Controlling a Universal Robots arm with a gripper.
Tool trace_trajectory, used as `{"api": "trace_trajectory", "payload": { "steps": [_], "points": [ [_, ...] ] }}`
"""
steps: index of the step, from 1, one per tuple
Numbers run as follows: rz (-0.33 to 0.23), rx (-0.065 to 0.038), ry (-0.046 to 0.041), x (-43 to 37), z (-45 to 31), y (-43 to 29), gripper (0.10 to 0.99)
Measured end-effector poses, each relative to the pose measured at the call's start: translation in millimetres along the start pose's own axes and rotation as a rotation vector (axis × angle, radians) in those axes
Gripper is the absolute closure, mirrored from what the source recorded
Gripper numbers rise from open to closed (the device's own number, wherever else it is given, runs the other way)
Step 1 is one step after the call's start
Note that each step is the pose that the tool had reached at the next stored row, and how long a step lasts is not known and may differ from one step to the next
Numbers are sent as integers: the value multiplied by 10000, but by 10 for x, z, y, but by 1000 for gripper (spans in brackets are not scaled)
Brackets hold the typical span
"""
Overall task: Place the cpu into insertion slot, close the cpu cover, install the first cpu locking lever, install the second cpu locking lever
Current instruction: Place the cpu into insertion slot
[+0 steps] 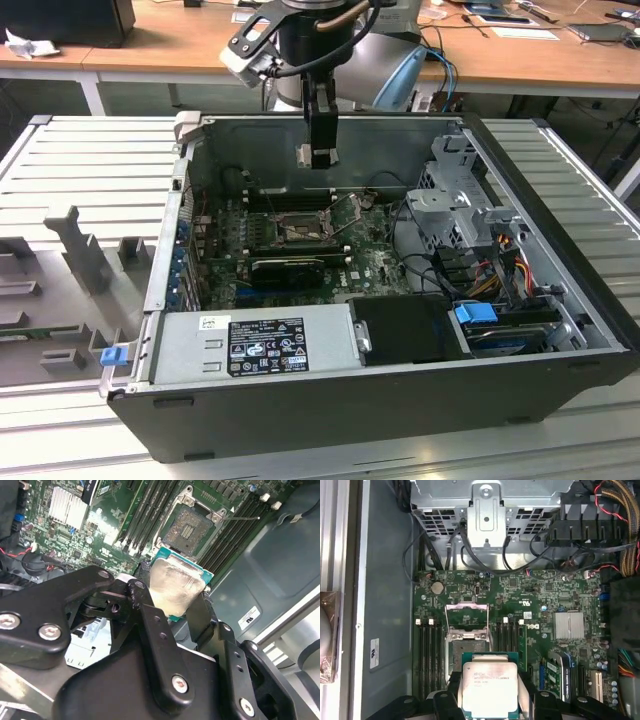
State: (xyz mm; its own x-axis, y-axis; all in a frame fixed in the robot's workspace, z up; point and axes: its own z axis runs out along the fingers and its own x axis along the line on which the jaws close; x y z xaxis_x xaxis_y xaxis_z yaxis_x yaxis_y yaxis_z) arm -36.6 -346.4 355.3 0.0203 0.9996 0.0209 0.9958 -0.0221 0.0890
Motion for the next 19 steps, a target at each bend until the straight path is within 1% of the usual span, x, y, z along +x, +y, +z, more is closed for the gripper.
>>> {"api": "trace_trajectory", "payload": {
  "steps": [2, 7, 9, 13, 14, 19],
  "points": [
    [168, -3, -15, 0, 1, 0, 557],
    [794, -17, -71, 0, 13, -1, 557],
    [1213, -25, -110, -1, 34, -3, 557],
    [1208, -26, -110, -2, 108, -10, 557],
    [1053, -22, -96, -3, 135, -13, 557],
    [661, -12, -61, -6, 193, -23, 557]
  ]
}}
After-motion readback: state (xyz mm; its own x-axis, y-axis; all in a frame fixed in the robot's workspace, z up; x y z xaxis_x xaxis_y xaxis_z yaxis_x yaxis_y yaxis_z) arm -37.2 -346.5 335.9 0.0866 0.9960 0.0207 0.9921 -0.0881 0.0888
